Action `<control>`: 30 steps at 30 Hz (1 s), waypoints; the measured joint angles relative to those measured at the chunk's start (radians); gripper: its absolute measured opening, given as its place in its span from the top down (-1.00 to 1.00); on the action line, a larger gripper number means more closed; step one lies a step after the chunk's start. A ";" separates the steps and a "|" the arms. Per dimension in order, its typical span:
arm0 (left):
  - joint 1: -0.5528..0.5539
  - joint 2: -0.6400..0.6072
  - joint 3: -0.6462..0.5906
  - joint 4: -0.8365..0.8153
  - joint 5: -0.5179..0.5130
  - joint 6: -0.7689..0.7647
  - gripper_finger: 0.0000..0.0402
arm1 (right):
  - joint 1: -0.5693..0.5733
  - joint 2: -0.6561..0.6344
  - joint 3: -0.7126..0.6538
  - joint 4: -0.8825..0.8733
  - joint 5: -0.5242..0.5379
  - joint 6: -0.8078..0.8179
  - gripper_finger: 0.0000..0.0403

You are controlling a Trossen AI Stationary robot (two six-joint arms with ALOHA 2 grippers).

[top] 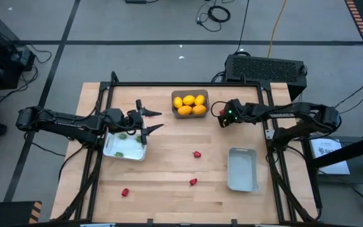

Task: Sort produce into baskets
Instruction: Put the green bell pepper into the white bin

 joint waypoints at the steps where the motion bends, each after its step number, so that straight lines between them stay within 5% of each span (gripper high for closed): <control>1: 0.000 0.000 0.000 -0.004 0.000 0.000 -0.13 | 0.006 -0.018 0.000 0.005 -0.019 -0.002 0.65; 5: 0.000 0.013 0.000 -0.041 0.035 0.044 -0.13 | 0.053 -0.093 0.000 0.060 -0.121 -0.004 0.61; 13: -0.026 0.128 0.000 0.058 0.330 0.202 -0.13 | 0.226 -0.137 0.001 0.437 -0.387 -0.034 0.55; 22: -0.116 0.396 0.021 0.424 0.340 0.500 -0.13 | 0.408 -0.054 0.004 0.743 -0.411 -0.048 0.55; 30: -0.172 0.566 0.147 0.460 0.338 0.574 -0.13 | 0.529 0.050 0.017 0.762 -0.411 0.013 0.55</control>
